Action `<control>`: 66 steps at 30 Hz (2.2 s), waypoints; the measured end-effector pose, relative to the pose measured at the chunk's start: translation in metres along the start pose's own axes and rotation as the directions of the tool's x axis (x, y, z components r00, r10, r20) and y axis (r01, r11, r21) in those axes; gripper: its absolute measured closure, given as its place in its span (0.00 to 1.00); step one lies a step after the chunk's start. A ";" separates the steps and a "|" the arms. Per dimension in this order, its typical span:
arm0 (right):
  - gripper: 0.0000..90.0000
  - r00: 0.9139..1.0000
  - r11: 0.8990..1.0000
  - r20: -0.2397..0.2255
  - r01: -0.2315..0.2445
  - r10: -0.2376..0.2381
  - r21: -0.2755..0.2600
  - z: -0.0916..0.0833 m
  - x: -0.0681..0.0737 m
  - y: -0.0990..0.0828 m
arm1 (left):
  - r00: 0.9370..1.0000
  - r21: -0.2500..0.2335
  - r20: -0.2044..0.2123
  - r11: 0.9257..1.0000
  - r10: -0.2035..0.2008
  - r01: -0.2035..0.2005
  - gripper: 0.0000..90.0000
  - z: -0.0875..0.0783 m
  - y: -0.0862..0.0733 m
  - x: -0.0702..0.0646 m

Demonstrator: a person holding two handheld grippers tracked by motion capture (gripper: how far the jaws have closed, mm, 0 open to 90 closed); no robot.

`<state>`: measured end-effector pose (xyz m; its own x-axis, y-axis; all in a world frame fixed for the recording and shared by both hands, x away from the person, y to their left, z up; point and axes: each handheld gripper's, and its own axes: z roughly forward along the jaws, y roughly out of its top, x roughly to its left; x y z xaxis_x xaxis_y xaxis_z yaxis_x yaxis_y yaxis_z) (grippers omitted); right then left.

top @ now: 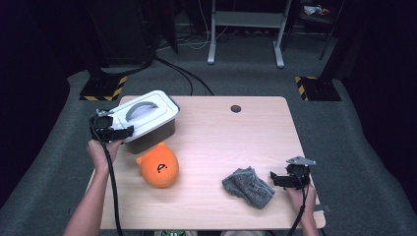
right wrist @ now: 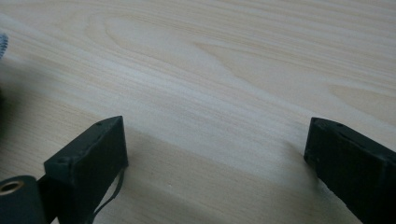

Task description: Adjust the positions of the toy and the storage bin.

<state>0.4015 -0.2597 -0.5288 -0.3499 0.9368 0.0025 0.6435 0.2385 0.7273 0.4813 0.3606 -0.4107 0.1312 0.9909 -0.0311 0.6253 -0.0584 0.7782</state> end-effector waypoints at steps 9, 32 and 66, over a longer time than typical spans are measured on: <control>0.05 1.000 1.000 0.000 -0.001 0.001 0.000 0.000 0.000 0.000 | 0.999 0.014 0.035 0.999 0.036 -0.037 0.07 0.010 0.009 -0.009; 0.05 1.000 1.000 0.001 -0.001 0.001 0.000 0.000 0.000 0.000 | 0.984 0.036 0.140 0.992 0.114 -0.120 0.07 0.032 0.028 -0.033; 0.06 1.000 1.000 -0.002 0.013 -0.013 -0.004 0.000 0.000 0.000 | 0.924 0.064 0.278 0.955 0.261 -0.289 0.07 0.056 0.053 -0.099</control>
<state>0.4016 -0.2601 -0.5288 -0.3598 0.9330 -0.0053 0.6361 0.2495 0.7302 0.5449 0.2524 -0.4013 0.4982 0.8670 0.0004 0.6087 -0.3501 0.7119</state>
